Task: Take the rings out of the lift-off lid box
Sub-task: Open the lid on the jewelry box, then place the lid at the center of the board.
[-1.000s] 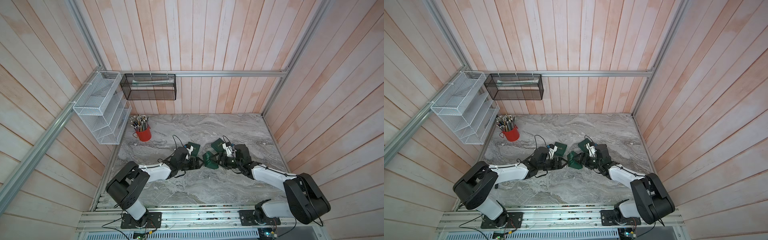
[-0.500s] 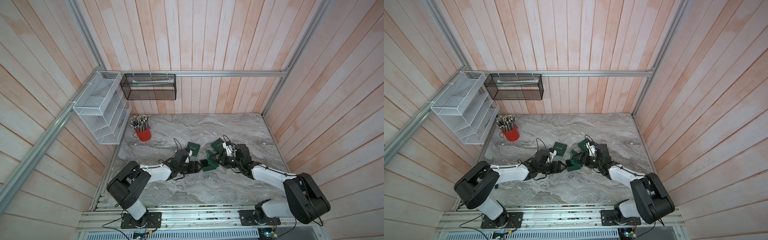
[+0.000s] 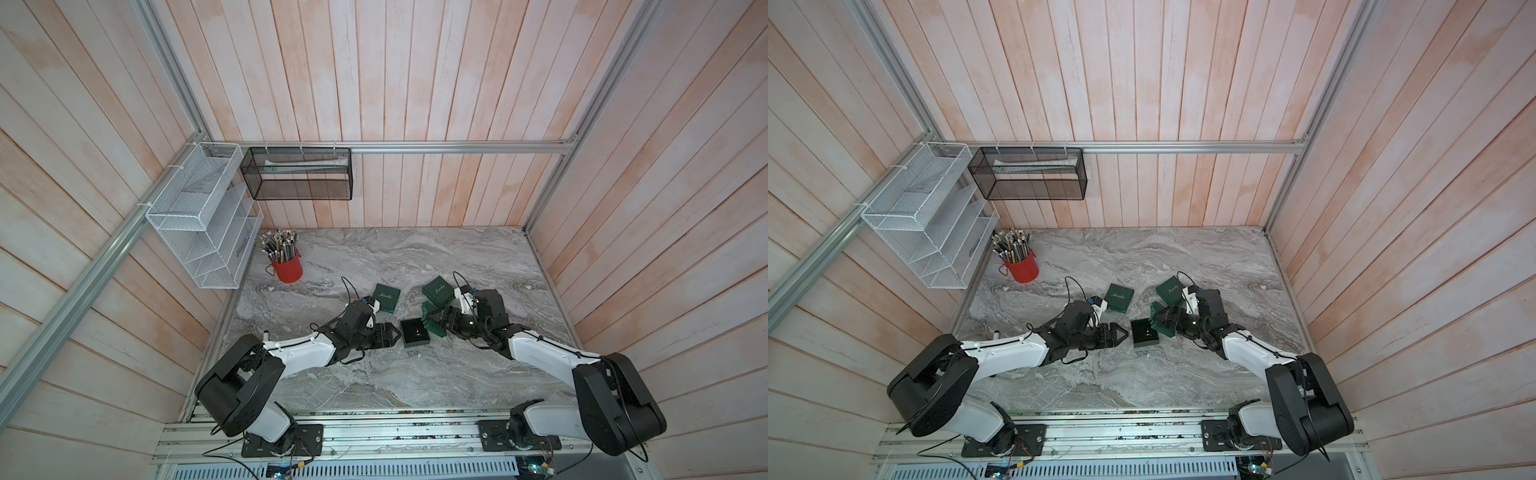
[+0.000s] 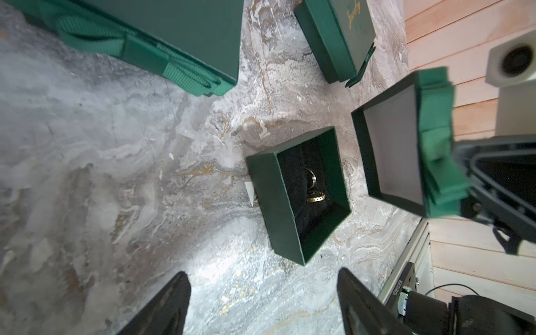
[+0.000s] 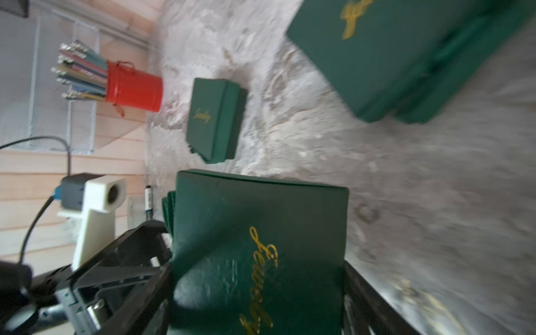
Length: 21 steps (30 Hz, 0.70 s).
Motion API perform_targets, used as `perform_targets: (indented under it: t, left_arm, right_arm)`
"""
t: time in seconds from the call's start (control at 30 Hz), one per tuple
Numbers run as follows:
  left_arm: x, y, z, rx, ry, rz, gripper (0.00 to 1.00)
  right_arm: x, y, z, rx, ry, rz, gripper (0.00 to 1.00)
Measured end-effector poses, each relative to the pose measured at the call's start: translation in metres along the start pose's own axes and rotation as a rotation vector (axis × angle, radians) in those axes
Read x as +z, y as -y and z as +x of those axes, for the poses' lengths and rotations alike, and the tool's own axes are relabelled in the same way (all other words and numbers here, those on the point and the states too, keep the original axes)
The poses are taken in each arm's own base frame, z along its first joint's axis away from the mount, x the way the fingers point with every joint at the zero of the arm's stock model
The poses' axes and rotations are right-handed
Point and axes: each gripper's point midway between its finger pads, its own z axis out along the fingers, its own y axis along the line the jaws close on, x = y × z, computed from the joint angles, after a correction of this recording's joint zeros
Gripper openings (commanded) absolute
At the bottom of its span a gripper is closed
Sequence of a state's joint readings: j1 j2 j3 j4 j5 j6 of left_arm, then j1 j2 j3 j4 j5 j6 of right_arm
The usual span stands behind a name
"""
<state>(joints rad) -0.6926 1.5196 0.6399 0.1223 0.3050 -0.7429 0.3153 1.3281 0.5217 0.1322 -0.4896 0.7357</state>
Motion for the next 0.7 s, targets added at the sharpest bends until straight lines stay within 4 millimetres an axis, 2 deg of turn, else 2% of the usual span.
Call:
perform_targets:
  t: [0.1,0.17,0.37,0.53,0.7]
  left_arm:
    - [0.000,-0.001,0.000,0.009,0.001,-0.004,0.81]
    - [0.000,-0.001,-0.001,0.017,0.005,-0.008,0.81]
    - [-0.005,0.003,-0.008,0.043,0.036,-0.006,0.81]
    - [-0.006,0.003,-0.011,0.058,0.049,-0.013,0.82]
    - [-0.007,0.006,-0.016,0.074,0.062,-0.011,0.82]
  right_arm:
    - [-0.010,0.040,-0.009,0.058,0.035,0.142,0.68]
    - [-0.016,0.056,-0.012,0.067,0.053,0.206,0.68]
    - [-0.025,0.072,-0.018,0.030,0.079,0.318,0.68]
    - [-0.029,0.087,-0.026,0.008,0.104,0.418,0.76]
    - [-0.031,0.092,-0.030,-0.008,0.113,0.459,0.85]
